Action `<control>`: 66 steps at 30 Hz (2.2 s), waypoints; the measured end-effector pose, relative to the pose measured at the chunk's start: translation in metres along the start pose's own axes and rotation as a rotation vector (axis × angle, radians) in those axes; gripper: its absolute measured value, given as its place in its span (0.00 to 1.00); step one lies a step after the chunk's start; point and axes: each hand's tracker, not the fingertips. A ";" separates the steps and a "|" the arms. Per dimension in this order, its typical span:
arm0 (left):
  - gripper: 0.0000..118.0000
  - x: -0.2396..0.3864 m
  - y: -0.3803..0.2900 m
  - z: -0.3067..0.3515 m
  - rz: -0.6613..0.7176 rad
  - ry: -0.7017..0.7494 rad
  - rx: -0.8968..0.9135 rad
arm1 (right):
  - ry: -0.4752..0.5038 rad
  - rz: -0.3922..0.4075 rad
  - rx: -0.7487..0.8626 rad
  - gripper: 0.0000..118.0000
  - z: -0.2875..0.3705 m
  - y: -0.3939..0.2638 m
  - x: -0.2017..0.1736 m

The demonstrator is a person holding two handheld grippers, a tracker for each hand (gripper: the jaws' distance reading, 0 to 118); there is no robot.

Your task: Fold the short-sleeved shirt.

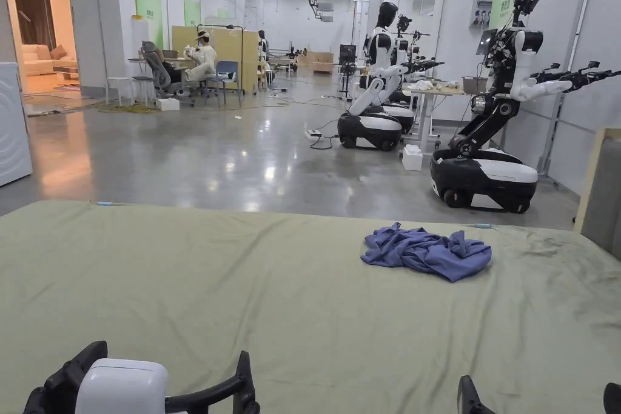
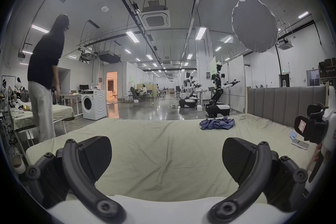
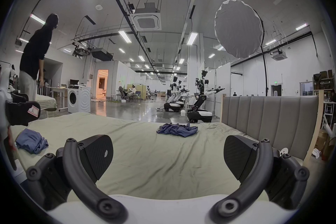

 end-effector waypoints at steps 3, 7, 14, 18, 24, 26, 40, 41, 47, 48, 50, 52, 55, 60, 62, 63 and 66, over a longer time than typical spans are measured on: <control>1.00 0.002 0.007 -0.002 0.002 0.013 -0.078 | 0.002 0.003 0.007 1.00 0.001 0.001 0.000; 1.00 0.002 0.011 0.000 0.026 0.021 -0.076 | 0.002 0.000 0.005 1.00 0.000 0.000 0.001; 1.00 -0.001 0.019 0.004 0.094 -0.045 -0.111 | -0.001 -0.009 0.001 1.00 0.001 -0.001 0.002; 1.00 0.003 0.016 0.005 0.077 -0.036 -0.087 | 0.005 -0.013 0.001 1.00 0.001 -0.001 0.002; 1.00 0.006 0.017 0.004 0.081 -0.056 -0.127 | 0.008 -0.009 0.000 1.00 0.001 -0.001 0.001; 1.00 0.003 0.018 0.004 0.118 -0.064 -0.133 | 0.010 -0.011 0.001 1.00 0.000 -0.001 0.002; 1.00 0.005 0.019 0.006 0.099 -0.089 -0.111 | 0.018 -0.008 -0.010 1.00 -0.003 -0.003 -0.001; 1.00 0.005 0.019 0.005 0.105 -0.090 -0.114 | 0.019 -0.007 -0.011 1.00 -0.003 -0.004 -0.001; 1.00 0.008 0.014 -0.001 0.095 -0.075 -0.137 | 0.020 -0.003 -0.022 1.00 -0.006 -0.007 -0.001; 1.00 0.008 0.012 -0.002 0.098 -0.074 -0.138 | 0.019 -0.004 -0.024 1.00 -0.007 -0.008 -0.001; 1.00 0.007 0.011 -0.005 0.106 -0.073 -0.145 | 0.019 -0.006 -0.030 1.00 -0.009 -0.010 0.000; 1.00 0.008 0.008 -0.008 0.106 -0.070 -0.158 | 0.020 -0.006 -0.035 1.00 -0.011 -0.013 -0.001; 1.00 0.008 0.003 -0.014 0.106 -0.060 -0.175 | 0.021 -0.003 -0.050 1.00 -0.014 -0.017 -0.002; 1.00 0.010 -0.010 -0.027 0.105 -0.052 -0.223 | 0.026 -0.004 -0.084 1.00 -0.023 -0.028 -0.004; 1.00 0.011 -0.015 -0.033 0.101 -0.046 -0.243 | 0.027 -0.003 -0.097 1.00 -0.026 -0.033 -0.004; 1.00 0.012 -0.018 -0.037 0.099 -0.044 -0.253 | 0.029 -0.004 -0.106 1.00 -0.029 -0.036 -0.005; 1.00 0.014 -0.028 -0.049 0.102 -0.040 -0.293 | 0.031 -0.005 -0.136 1.00 -0.038 -0.046 -0.006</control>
